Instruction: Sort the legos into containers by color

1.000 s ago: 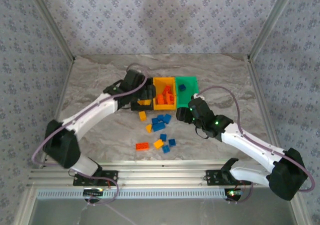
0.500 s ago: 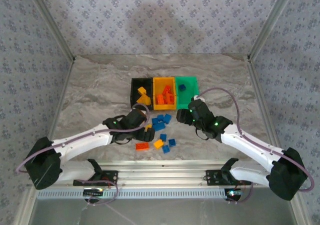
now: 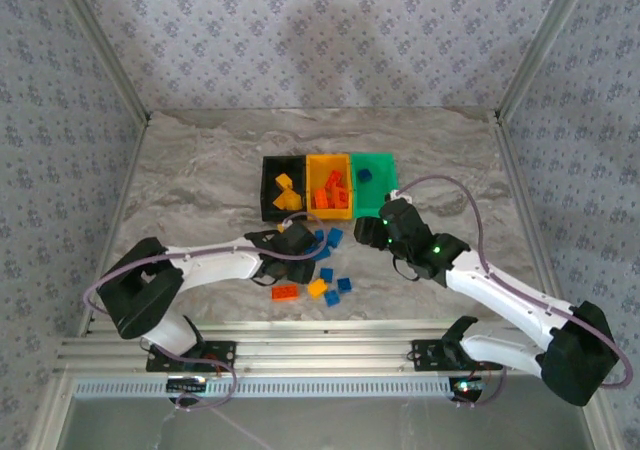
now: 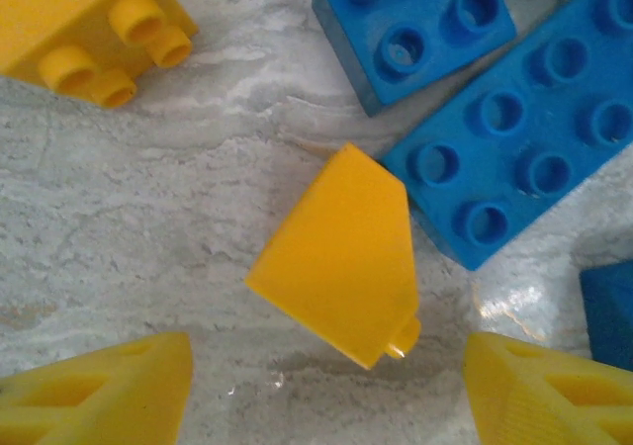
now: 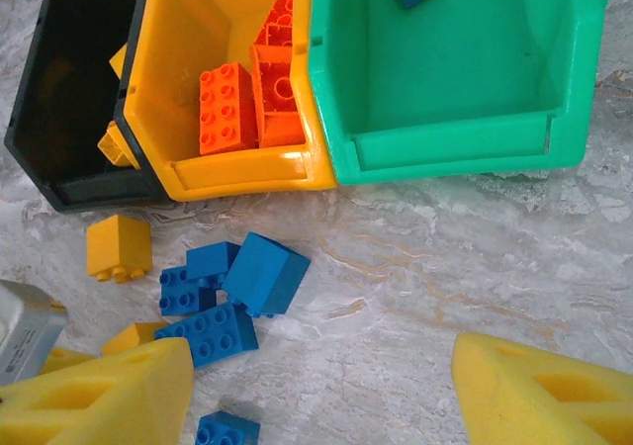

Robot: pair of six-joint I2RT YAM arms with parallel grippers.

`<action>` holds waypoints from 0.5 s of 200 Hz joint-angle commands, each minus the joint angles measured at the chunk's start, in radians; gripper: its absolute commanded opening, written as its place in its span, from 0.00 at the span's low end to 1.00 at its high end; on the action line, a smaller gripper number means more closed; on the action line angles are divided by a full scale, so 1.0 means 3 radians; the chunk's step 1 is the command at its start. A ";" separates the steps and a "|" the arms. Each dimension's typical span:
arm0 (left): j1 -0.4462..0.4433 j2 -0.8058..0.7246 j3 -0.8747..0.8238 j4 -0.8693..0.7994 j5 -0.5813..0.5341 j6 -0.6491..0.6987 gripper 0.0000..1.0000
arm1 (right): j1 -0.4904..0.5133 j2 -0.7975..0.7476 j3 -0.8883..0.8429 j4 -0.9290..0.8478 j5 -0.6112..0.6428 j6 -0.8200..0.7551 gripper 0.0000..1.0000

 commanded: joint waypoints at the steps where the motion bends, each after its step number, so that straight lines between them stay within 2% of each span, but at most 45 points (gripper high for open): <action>1: 0.0118 0.0092 0.0109 0.0102 -0.0128 0.0042 0.69 | -0.0027 -0.0083 -0.0034 -0.0074 0.0074 0.0049 0.71; 27: 0.0182 0.0188 0.0144 0.0183 -0.0129 0.0100 0.68 | -0.0030 -0.0104 -0.0033 -0.0081 0.0072 0.0041 0.72; 65: 0.0205 0.0321 0.0255 0.0243 -0.0199 0.0186 0.60 | -0.0035 -0.0135 -0.0035 -0.0091 0.0072 0.0045 0.72; 100: 0.0214 0.0387 0.0326 0.0258 -0.0213 0.0201 0.60 | -0.0035 -0.0157 -0.0039 -0.0100 0.0072 0.0040 0.72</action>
